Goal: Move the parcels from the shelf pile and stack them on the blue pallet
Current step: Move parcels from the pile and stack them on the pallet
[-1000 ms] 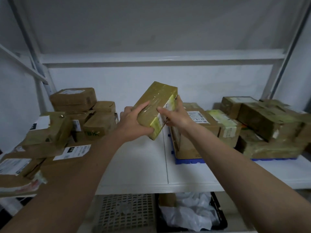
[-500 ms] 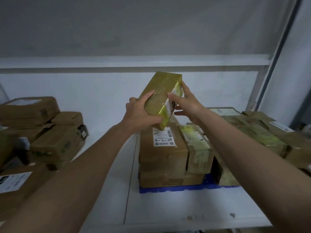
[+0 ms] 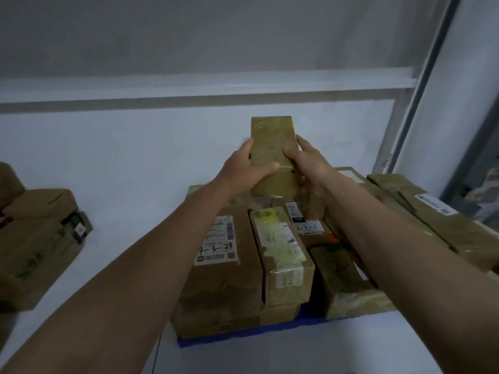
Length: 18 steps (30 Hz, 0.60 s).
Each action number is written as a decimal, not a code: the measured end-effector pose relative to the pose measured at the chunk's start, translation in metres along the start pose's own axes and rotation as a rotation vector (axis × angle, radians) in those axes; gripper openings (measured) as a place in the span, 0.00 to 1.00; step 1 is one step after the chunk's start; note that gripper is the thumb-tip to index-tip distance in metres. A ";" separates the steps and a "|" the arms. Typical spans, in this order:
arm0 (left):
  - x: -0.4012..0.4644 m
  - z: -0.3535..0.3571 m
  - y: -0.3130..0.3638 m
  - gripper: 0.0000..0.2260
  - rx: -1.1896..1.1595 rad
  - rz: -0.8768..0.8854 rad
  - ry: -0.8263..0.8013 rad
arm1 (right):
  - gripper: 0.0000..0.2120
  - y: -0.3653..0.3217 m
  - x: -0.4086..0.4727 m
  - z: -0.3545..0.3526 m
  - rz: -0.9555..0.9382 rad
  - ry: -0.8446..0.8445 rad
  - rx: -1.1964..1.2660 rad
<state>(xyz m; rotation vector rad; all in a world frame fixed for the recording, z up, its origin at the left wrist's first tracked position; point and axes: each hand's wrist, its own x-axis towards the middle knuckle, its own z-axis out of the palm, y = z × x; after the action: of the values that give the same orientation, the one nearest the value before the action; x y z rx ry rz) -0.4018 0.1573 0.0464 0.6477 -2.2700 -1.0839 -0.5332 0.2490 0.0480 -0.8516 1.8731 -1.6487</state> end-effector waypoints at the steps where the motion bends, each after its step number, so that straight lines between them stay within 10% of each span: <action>1: 0.006 0.004 -0.001 0.30 -0.010 0.007 -0.001 | 0.24 0.004 0.005 -0.003 0.003 0.026 -0.004; 6: 0.041 0.016 -0.017 0.11 -0.004 -0.077 -0.092 | 0.25 0.024 0.035 -0.009 0.012 0.112 -0.099; 18: 0.082 0.040 -0.074 0.13 0.033 -0.243 -0.239 | 0.21 0.080 0.073 0.003 0.098 0.084 -0.321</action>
<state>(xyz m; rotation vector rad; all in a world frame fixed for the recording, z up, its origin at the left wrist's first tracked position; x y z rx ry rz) -0.4745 0.0863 -0.0134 0.8663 -2.4624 -1.3011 -0.5911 0.1995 -0.0291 -0.8098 2.2396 -1.3650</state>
